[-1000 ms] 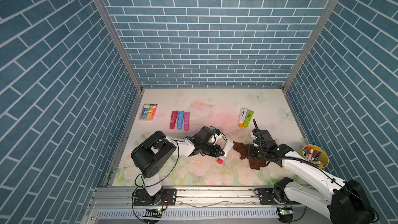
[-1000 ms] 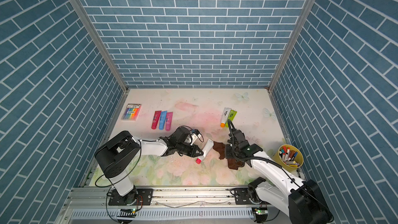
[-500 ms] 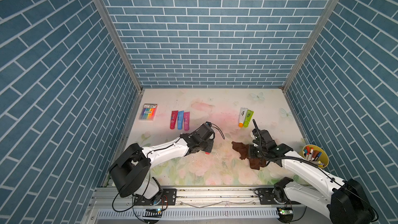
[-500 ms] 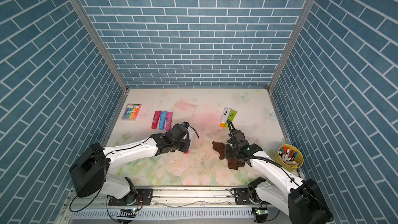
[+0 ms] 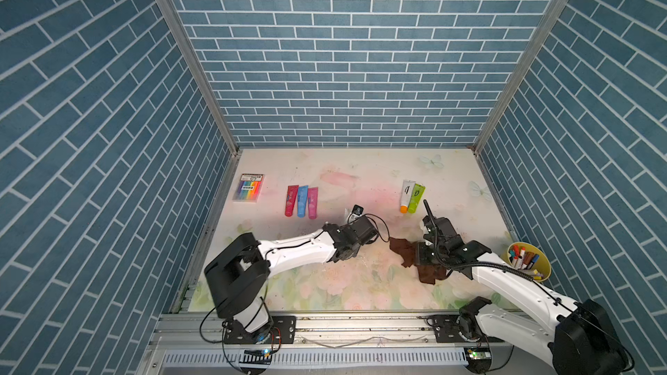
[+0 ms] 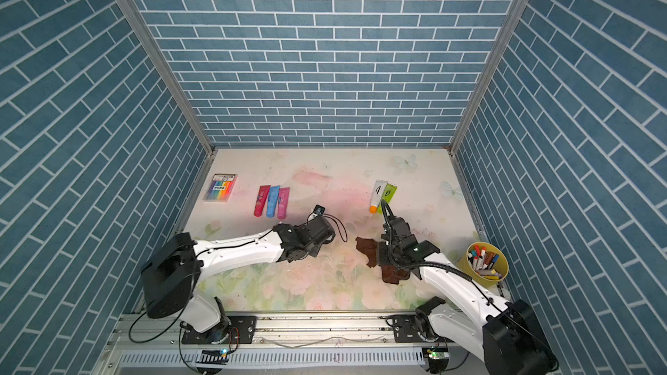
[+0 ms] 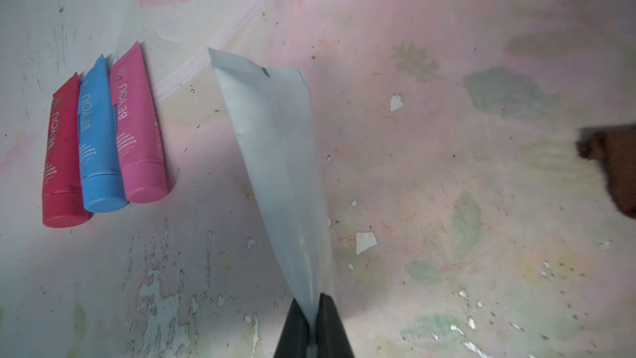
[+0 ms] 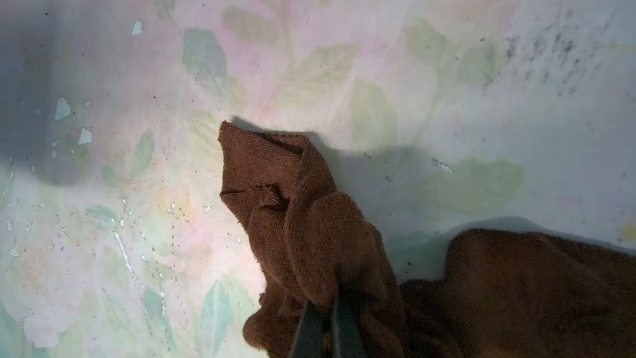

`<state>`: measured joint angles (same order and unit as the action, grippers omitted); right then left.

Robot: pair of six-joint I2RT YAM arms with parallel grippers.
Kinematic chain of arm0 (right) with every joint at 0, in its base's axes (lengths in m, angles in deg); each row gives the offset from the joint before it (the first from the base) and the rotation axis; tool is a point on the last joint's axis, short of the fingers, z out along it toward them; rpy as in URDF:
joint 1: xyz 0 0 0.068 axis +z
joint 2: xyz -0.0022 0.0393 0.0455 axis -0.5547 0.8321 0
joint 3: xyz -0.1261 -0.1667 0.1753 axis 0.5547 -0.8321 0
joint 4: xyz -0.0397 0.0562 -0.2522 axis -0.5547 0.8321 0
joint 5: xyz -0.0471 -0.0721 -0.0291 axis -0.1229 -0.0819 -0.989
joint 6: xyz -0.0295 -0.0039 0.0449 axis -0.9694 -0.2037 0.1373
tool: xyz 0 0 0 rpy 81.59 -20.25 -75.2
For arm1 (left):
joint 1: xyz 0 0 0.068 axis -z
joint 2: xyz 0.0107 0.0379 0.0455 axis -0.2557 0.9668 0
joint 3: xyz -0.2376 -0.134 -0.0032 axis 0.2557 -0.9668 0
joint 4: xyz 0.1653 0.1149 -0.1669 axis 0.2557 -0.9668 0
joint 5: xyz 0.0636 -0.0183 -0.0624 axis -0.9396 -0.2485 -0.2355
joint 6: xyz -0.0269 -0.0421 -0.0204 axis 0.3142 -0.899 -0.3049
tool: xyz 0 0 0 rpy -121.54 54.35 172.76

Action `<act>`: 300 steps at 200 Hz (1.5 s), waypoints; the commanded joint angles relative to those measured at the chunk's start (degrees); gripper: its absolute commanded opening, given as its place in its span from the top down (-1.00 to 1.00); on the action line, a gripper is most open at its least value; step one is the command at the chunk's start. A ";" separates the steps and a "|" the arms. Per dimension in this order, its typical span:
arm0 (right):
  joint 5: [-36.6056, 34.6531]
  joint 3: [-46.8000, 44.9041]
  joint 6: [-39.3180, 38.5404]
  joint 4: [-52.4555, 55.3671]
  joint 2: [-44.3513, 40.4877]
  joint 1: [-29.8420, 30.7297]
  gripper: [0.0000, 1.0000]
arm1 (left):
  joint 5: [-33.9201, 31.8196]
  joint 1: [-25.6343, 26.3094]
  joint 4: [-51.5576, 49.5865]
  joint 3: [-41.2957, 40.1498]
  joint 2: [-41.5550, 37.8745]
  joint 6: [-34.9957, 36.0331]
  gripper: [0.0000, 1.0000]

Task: Wipe the surface of the toothpaste tube
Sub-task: Adjust the toothpaste at the center of the board.

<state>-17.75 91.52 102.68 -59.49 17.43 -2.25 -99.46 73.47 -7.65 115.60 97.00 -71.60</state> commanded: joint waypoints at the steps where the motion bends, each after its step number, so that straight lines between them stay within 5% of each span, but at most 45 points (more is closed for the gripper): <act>1: -0.40 -0.23 -1.24 -0.31 0.38 -0.06 1.00 | -7.11 2.05 -7.75 4.25 4.62 -0.75 1.00; 83: -0.42 -0.14 -1.32 -0.30 0.60 -0.07 1.00 | -13.45 7.51 -19.14 16.27 19.18 -3.34 0.99; 117: -0.42 -0.15 -1.32 -0.32 0.51 -0.06 1.00 | -11.95 9.64 -19.30 19.24 24.38 -3.49 0.87; 129: -0.38 -0.17 -1.32 -0.34 0.53 -0.09 1.00 | -10.94 10.30 -17.47 19.25 24.59 -2.87 0.61; 142: -0.38 -0.12 -1.35 -0.28 0.51 -0.08 1.00 | -8.04 10.67 -14.00 18.08 23.17 -1.75 0.39; 180: -0.37 -0.21 -1.33 -0.21 0.37 -0.10 1.00 | 1.78 10.84 -2.46 12.41 14.19 0.55 0.25; 235: -0.19 -0.30 -1.32 -0.22 0.07 -0.09 1.00 | 1.86 7.82 3.92 3.31 -2.22 -1.31 -0.02; 275: -0.01 -0.30 -1.32 -0.27 0.01 -0.07 1.00 | 13.63 1.98 14.53 -10.54 -13.82 -1.63 -0.37; 300: 0.00 -0.30 -1.33 -0.38 0.06 -0.06 1.00 | 20.81 -0.04 21.37 -17.69 -16.44 -2.06 -0.42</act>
<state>-17.75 91.52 102.65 -59.51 17.69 -2.25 -87.83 74.60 6.03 103.12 81.72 -73.13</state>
